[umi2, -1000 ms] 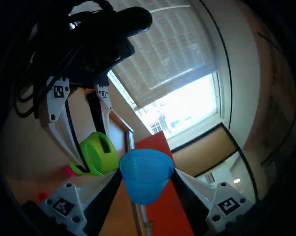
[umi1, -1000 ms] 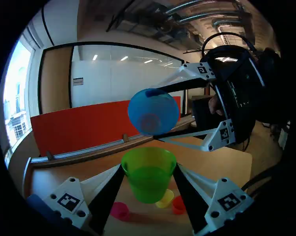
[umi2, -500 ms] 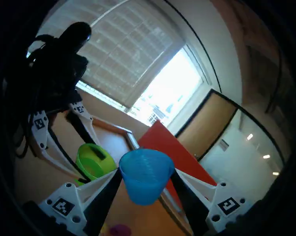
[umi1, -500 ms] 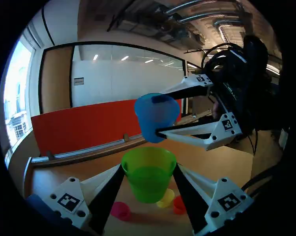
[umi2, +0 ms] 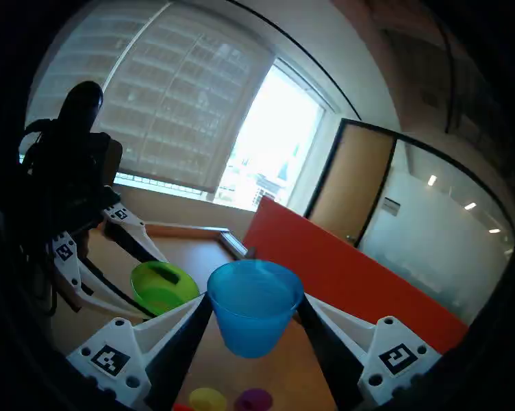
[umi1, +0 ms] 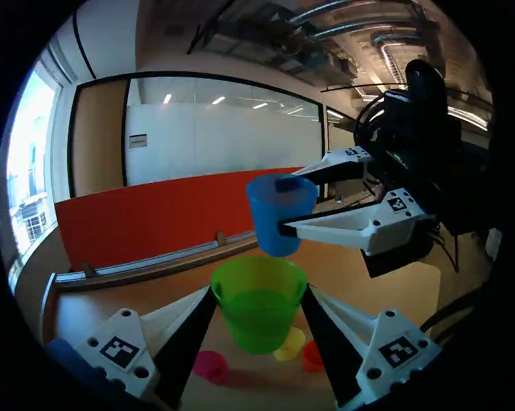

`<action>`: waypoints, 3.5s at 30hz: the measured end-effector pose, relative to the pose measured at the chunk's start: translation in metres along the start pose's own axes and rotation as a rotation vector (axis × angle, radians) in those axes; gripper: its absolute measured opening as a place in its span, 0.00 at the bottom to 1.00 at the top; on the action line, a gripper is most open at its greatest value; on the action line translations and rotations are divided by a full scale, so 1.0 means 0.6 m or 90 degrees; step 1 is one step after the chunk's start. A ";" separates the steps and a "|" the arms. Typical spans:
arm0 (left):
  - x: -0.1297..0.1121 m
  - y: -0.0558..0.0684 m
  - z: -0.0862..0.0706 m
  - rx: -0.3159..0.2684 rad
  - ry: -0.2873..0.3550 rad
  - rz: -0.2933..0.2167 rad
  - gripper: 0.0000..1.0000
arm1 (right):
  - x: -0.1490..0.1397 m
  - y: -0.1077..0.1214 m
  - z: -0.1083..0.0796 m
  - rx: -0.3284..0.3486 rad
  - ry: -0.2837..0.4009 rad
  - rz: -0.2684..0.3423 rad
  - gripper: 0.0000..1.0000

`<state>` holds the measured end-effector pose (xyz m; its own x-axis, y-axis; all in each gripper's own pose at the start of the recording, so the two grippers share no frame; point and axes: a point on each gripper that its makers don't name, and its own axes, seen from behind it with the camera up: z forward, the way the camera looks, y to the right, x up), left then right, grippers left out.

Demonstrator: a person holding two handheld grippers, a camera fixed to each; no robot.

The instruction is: Pour water

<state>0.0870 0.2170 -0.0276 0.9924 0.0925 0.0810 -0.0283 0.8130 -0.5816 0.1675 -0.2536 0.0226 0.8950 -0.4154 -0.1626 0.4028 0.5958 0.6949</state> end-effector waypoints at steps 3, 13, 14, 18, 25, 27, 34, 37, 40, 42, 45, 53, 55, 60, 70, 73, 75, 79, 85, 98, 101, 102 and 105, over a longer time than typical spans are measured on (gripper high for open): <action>0.000 -0.001 -0.001 0.000 0.000 0.000 0.85 | -0.013 -0.006 0.000 0.005 -0.016 0.018 0.91; -0.002 -0.006 -0.003 0.004 -0.001 0.001 0.85 | -0.025 -0.008 -0.009 -0.002 -0.025 0.075 0.91; -0.003 -0.007 -0.003 0.005 -0.001 0.001 0.85 | -0.028 -0.009 -0.010 -0.003 -0.027 0.077 0.91; -0.004 -0.009 -0.004 0.007 -0.002 -0.001 0.85 | -0.038 -0.014 -0.013 -0.001 -0.036 0.088 0.91; -0.010 -0.016 -0.007 0.012 -0.004 -0.005 0.85 | -0.062 -0.021 -0.021 -0.005 -0.056 0.108 0.91; -0.013 -0.018 -0.009 0.014 -0.006 -0.004 0.85 | -0.071 -0.023 -0.024 -0.005 -0.063 0.110 0.91; -0.029 -0.028 -0.015 0.022 -0.016 -0.005 0.85 | -0.098 -0.025 -0.037 -0.014 -0.081 0.128 0.91; -0.037 -0.032 -0.018 0.025 -0.022 -0.006 0.85 | -0.108 -0.024 -0.042 -0.020 -0.088 0.133 0.91; -0.045 -0.036 -0.020 0.028 -0.026 -0.006 0.85 | -0.118 -0.022 -0.048 -0.025 -0.095 0.138 0.91; -0.050 -0.039 -0.022 0.030 -0.030 -0.007 0.85 | -0.124 -0.020 -0.052 -0.029 -0.098 0.141 0.91; -0.062 -0.043 -0.023 0.033 -0.037 -0.008 0.85 | -0.134 -0.016 -0.058 -0.037 -0.105 0.143 0.91; -0.095 -0.042 -0.022 0.032 -0.051 -0.019 0.85 | -0.160 -0.009 -0.070 -0.050 -0.123 0.147 0.91; -0.105 -0.041 -0.021 0.031 -0.056 -0.021 0.85 | -0.166 -0.009 -0.073 -0.052 -0.128 0.148 0.91; -0.126 -0.036 -0.019 0.028 -0.066 -0.027 0.85 | -0.183 -0.009 -0.078 -0.057 -0.141 0.153 0.91; -0.162 -0.028 -0.011 0.016 -0.076 -0.030 0.85 | -0.216 -0.004 -0.094 -0.072 -0.168 0.164 0.91; -0.173 -0.024 -0.006 0.012 -0.078 -0.034 0.85 | -0.224 -0.002 -0.098 -0.078 -0.174 0.169 0.91; -0.181 -0.021 -0.003 0.009 -0.079 -0.037 0.85 | -0.229 -0.001 -0.101 -0.082 -0.177 0.173 0.91; -0.199 -0.012 0.005 0.000 -0.081 -0.040 0.85 | -0.237 0.001 -0.106 -0.088 -0.183 0.176 0.91; -0.231 0.001 0.015 -0.013 -0.090 -0.041 0.85 | -0.243 0.002 -0.114 -0.094 -0.193 0.182 0.91; -0.307 0.009 0.041 -0.016 -0.126 -0.031 0.85 | -0.256 0.004 -0.124 -0.098 -0.214 0.180 0.91; -0.322 0.017 0.048 -0.023 -0.134 -0.034 0.85 | -0.255 0.003 -0.125 -0.099 -0.215 0.182 0.91; -0.327 0.020 0.050 -0.026 -0.136 -0.035 0.85 | -0.254 0.003 -0.125 -0.100 -0.214 0.182 0.91; -0.344 0.030 0.057 -0.036 -0.145 -0.035 0.85 | -0.254 0.003 -0.125 -0.100 -0.215 0.185 0.91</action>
<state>-0.1224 0.2325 -0.0270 0.9392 0.1819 0.2911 0.0380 0.7878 -0.6148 0.0460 -0.1378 -0.0038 0.8726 -0.4015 0.2781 0.1928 0.8063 0.5593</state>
